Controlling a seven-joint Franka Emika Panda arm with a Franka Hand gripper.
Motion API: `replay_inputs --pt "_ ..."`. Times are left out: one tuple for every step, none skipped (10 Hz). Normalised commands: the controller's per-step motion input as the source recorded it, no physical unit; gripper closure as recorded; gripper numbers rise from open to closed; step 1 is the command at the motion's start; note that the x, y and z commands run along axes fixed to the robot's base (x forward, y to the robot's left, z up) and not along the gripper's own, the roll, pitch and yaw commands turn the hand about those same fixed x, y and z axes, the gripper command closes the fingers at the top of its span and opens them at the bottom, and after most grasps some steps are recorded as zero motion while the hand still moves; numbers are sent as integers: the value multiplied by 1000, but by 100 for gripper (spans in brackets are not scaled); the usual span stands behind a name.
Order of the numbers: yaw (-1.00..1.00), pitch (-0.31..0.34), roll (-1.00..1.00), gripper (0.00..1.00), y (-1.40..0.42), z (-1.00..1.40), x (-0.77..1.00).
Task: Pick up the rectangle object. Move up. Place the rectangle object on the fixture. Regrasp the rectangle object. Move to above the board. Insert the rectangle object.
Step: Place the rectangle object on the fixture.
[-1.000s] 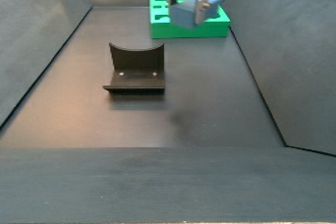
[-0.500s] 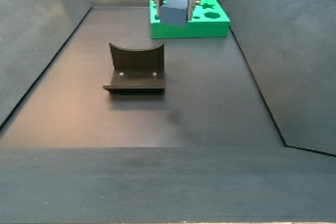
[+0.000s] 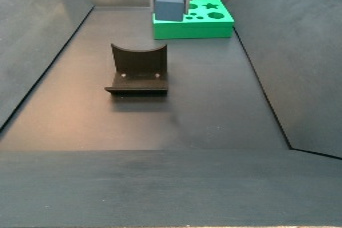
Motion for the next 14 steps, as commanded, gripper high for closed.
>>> replay_inputs --pt "91 146 -1000 100 422 192 971" --pt "68 170 -1000 100 199 78 886" --pt "57 180 -1000 100 143 52 845" --pt "29 208 -1000 100 100 30 749" --pt "1 226 -1000 100 80 14 676" --pt "-32 226 -934 100 67 3 606" --pt "-60 204 -764 100 62 -1 535" --pt "-89 172 -540 100 55 -6 439" --pt "-104 147 -371 100 53 -7 369" --pt "-105 119 -222 100 34 0 269" --pt "-100 98 -187 100 38 -1 184" --pt "-83 12 -1000 100 63 -1000 111" --pt "-88 -3 -1000 100 68 -1000 103" --pt "-91 16 -1000 100 74 -1000 113"
